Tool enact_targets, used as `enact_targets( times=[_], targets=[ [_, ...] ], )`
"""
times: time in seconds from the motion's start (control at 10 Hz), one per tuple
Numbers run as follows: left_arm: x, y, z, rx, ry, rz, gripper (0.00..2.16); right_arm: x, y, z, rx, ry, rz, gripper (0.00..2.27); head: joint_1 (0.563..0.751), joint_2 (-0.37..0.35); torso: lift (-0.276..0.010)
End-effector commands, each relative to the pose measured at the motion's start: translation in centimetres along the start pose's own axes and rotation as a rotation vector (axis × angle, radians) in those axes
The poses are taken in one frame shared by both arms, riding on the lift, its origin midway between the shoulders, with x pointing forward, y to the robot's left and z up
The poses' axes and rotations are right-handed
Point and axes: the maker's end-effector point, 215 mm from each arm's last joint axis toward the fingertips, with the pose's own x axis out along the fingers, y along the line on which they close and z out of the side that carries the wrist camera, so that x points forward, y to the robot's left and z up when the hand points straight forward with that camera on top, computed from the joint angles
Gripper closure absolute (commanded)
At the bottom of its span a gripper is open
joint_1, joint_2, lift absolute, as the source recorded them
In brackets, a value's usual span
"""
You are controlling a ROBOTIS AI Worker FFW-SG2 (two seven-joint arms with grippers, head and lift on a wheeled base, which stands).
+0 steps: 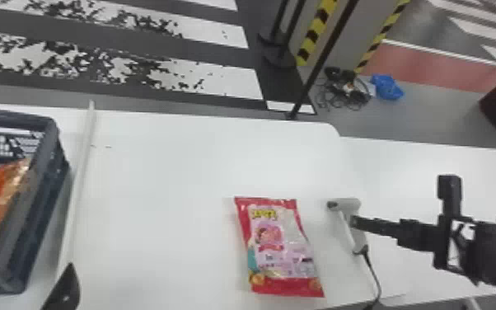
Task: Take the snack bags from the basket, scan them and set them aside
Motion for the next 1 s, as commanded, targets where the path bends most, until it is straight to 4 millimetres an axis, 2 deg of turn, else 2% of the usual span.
enact_targets(
  times=[0.0, 0.2, 0.4, 0.7, 0.9],
  targets=[
    [0.2, 0.3, -0.8, 0.006, 0.012, 0.000, 0.07, 1.0, 2.8, -2.0, 0.072, 0.113, 0.074, 0.06, 0.695, -0.350, -0.075],
    [0.1, 0.4, -1.2, 0.001, 0.018, -0.001, 0.07, 4.4, 5.3, -4.8, 0.085, 0.224, 0.145, 0.07, 0.695, -0.350, -0.075],
    [0.4, 0.6, -1.5, -0.005, 0.020, 0.004, 0.07, 7.3, 5.4, -6.8, 0.024, 0.291, 0.138, 0.07, 0.695, -0.350, -0.075],
    [0.4, 0.4, -1.3, -0.008, 0.016, 0.002, 0.07, 8.3, 5.2, -7.4, -0.004, 0.318, 0.150, 0.07, 0.695, -0.350, -0.075],
    [0.6, -0.1, -1.2, -0.008, 0.014, -0.003, 0.07, 8.9, 6.4, -8.4, 0.002, 0.333, 0.182, 0.07, 0.695, -0.350, -0.075]
  ],
)
